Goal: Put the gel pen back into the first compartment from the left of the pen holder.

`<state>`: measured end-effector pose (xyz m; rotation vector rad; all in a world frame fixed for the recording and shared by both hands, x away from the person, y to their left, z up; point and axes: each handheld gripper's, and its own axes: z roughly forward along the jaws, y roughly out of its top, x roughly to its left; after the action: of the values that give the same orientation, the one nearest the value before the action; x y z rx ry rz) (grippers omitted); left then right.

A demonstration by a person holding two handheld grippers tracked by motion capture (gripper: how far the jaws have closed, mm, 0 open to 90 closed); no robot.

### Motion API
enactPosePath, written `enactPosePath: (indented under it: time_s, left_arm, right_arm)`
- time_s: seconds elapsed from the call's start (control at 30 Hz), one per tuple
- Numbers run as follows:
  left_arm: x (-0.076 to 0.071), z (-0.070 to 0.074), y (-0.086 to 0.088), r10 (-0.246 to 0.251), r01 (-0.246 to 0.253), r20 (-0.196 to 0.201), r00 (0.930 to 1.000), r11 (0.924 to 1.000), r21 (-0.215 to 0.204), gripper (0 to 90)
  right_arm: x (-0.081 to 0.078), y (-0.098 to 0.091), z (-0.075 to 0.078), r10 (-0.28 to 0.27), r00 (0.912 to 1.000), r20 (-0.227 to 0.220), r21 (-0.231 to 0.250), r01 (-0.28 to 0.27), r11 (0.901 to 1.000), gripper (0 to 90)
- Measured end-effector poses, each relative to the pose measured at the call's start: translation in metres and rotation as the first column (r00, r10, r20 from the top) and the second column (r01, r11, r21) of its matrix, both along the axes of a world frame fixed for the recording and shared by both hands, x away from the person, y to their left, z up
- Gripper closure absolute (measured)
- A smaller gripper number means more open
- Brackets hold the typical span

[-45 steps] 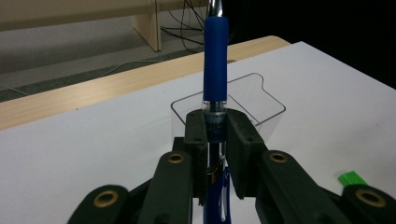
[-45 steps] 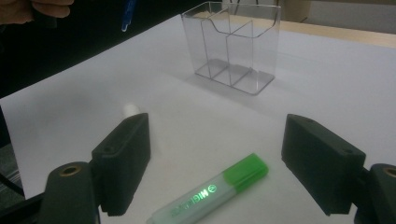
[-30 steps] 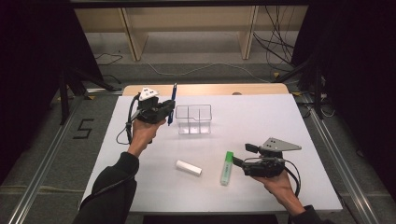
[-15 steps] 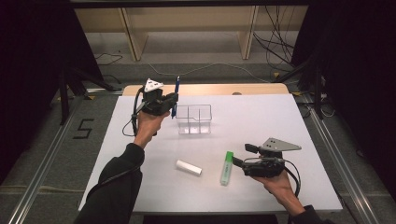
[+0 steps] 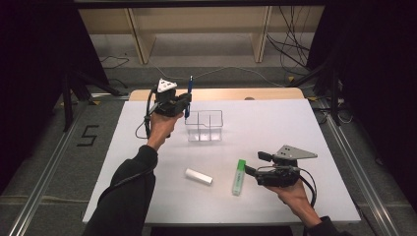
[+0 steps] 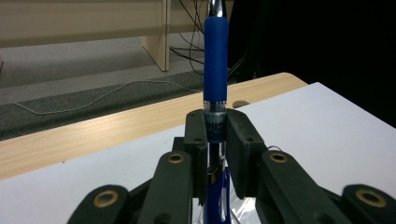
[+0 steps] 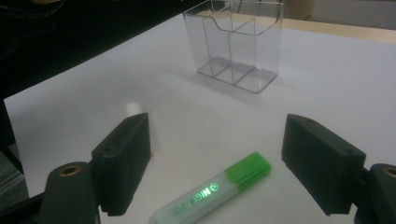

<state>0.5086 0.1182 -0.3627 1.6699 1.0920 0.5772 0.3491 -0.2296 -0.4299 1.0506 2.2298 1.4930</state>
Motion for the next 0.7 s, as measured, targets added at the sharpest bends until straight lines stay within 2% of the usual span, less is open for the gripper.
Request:
enactPosePath:
  time_s: [0.1, 0.17, 0.27, 0.4, 0.7]
  left_arm:
    - [0.002, -0.003, -0.002, 0.003, -0.003, -0.007, 1.0000, 1.0000, -0.005, 78.9]
    - [0.003, -0.005, -0.003, 0.008, -0.008, 0.002, 1.0000, 1.0000, -0.005, 78.9]
    - [0.005, -0.009, -0.005, 0.008, -0.008, 0.001, 1.0000, 1.0000, 0.005, 78.9]
    - [0.007, -0.012, -0.008, 0.013, -0.013, -0.001, 0.9999, 0.9999, -0.010, 78.8]
    - [0.008, -0.022, -0.010, 0.018, -0.019, -0.008, 0.9998, 0.9997, -0.015, 78.7]
  right_arm:
    - [0.000, 0.000, 0.000, 0.000, 1.0000, 0.000, 0.000, 0.000, 1.0000, 24.7]
    - [0.000, 0.000, 0.000, 0.001, 1.0000, 0.001, 0.000, -0.001, 1.0000, 24.7]
    - [0.000, 0.000, 0.000, 0.001, 1.0000, 0.000, 0.000, -0.001, 1.0000, 24.7]
    - [-0.001, 0.000, 0.000, 0.003, 1.0000, 0.001, 0.002, -0.003, 1.0000, 24.7]
    - [-0.001, 0.001, -0.001, 0.005, 1.0000, -0.004, -0.001, -0.005, 1.0000, 24.7]
